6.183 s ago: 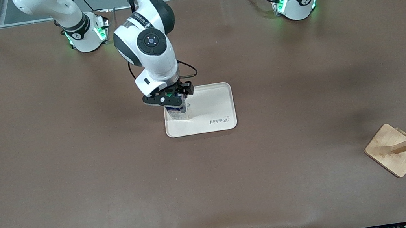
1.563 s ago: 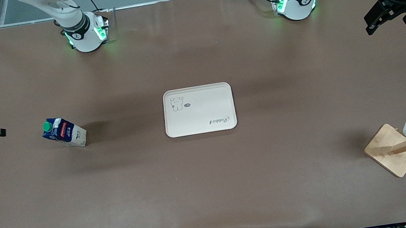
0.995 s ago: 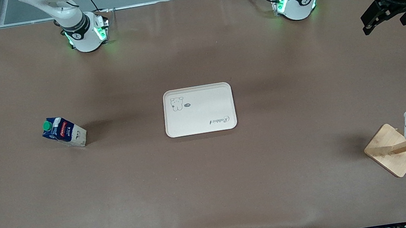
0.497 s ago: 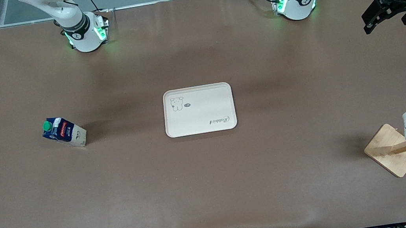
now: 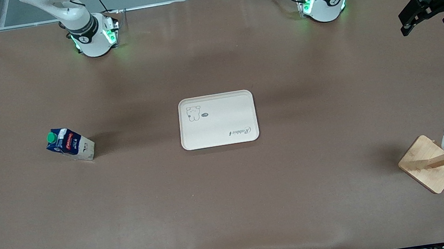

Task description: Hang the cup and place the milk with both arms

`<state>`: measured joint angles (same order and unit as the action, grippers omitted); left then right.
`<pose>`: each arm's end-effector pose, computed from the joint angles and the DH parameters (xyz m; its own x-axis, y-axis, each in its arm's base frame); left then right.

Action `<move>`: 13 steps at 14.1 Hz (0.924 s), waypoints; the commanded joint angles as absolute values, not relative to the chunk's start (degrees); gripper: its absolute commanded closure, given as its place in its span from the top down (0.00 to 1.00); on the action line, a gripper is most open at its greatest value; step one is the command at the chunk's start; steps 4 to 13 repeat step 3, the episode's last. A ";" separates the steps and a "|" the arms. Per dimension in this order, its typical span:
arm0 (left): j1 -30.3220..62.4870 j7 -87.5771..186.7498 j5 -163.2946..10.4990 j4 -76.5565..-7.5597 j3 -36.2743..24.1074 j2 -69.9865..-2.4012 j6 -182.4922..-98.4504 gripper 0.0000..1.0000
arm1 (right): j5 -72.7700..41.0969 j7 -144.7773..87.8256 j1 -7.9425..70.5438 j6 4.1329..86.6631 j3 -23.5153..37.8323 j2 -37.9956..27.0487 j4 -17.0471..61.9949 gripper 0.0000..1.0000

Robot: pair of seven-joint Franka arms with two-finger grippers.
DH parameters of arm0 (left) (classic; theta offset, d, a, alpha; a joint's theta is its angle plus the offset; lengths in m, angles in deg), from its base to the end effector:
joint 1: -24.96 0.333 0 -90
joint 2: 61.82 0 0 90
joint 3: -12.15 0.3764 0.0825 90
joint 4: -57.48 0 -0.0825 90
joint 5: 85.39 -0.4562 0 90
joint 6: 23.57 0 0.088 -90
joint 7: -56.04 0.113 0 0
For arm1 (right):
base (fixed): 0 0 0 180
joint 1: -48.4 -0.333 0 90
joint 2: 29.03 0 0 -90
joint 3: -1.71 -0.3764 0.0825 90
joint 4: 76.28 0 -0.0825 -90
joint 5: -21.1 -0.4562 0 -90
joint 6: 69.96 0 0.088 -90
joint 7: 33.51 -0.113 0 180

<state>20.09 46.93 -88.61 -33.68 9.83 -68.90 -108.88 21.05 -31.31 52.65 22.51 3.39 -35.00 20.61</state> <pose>0.5673 -0.0666 0.7349 0.9988 0.0381 0.0309 0.0398 -0.9976 -0.0567 0.5882 -0.0620 0.6805 0.9975 -0.0650 0.0271 -0.0649 -0.9979 -0.0029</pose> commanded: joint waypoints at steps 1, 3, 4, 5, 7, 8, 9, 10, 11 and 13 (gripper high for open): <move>20.12 47.60 -87.85 -32.08 9.96 -68.50 -108.30 1.00 | 22.06 -32.36 52.79 22.33 3.38 -34.74 19.78 1.00; 20.12 47.60 -87.94 -32.08 9.87 -68.41 -107.60 1.00 | 21.80 -32.37 52.88 22.41 3.38 -34.74 19.69 1.00; 20.12 47.60 -87.94 -32.08 9.87 -68.41 -107.60 1.00 | 21.80 -32.37 52.88 22.41 3.38 -34.74 19.69 1.00; 20.12 47.60 -87.94 -32.08 9.87 -68.41 -107.60 1.00 | 21.80 -32.37 52.88 22.41 3.38 -34.74 19.69 1.00; 20.12 47.60 -87.94 -32.08 9.87 -68.41 -107.60 1.00 | 21.80 -32.37 52.88 22.41 3.38 -34.74 19.69 1.00; 20.12 47.60 -87.94 -32.08 9.87 -68.41 -107.60 1.00 | 21.80 -32.37 52.88 22.41 3.38 -34.74 19.69 1.00; 20.12 47.60 -87.94 -32.08 9.87 -68.41 -107.60 1.00 | 21.80 -32.37 52.88 22.41 3.38 -34.74 19.69 1.00; 20.12 47.60 -87.94 -32.08 9.87 -68.41 -107.60 1.00 | 21.80 -32.37 52.88 22.41 3.38 -34.74 19.69 1.00; 20.12 47.60 -87.94 -32.08 9.87 -68.41 -107.60 1.00 | 21.80 -32.37 52.88 22.41 3.38 -34.74 19.69 1.00; 20.12 47.60 -87.94 -32.08 9.87 -68.41 -107.60 1.00 | 21.80 -32.37 52.88 22.41 3.38 -34.74 19.69 1.00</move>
